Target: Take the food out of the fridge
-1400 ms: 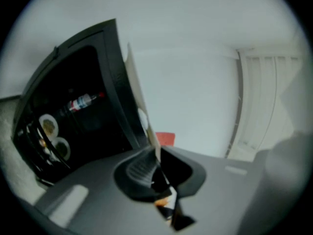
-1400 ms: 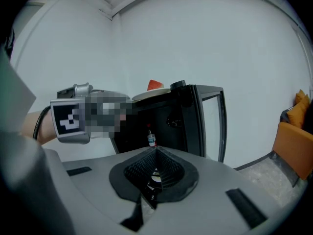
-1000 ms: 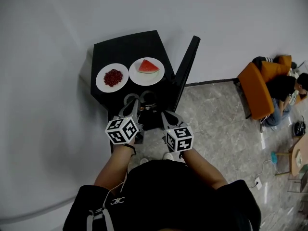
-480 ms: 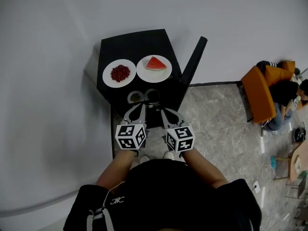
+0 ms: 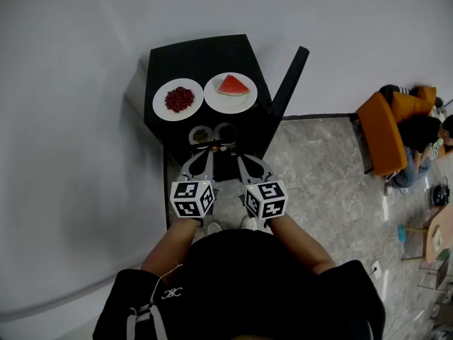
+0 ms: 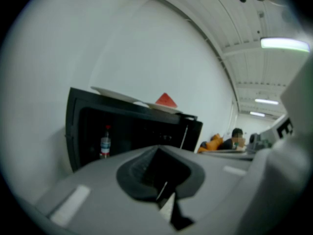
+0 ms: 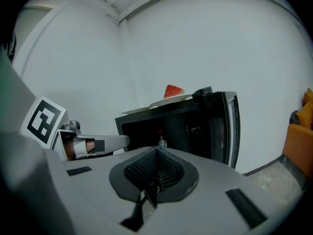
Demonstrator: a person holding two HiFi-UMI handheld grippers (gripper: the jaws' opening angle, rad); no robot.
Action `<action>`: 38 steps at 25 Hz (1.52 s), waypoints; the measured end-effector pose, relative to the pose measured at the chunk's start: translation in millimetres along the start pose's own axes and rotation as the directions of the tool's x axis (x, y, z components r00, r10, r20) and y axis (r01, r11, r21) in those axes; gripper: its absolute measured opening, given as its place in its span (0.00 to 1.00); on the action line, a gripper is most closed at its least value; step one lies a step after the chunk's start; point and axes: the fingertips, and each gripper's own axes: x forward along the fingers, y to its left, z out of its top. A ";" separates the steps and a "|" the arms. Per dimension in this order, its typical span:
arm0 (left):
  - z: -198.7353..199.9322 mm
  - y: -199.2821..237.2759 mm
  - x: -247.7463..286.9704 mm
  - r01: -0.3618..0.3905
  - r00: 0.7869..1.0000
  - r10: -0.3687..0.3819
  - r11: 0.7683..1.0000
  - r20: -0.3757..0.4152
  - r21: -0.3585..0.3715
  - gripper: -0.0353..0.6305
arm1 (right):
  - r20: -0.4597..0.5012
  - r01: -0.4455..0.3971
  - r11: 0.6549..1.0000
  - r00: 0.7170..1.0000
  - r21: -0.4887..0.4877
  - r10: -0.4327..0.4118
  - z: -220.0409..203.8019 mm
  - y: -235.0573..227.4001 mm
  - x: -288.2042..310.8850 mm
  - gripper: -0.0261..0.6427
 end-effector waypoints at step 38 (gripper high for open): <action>-340.0 132.1 144.8 0.256 0.881 0.117 0.698 -0.459 0.669 0.37 | -0.152 0.140 0.987 0.980 0.084 -0.127 -289.2 -83.0 58.4 0.03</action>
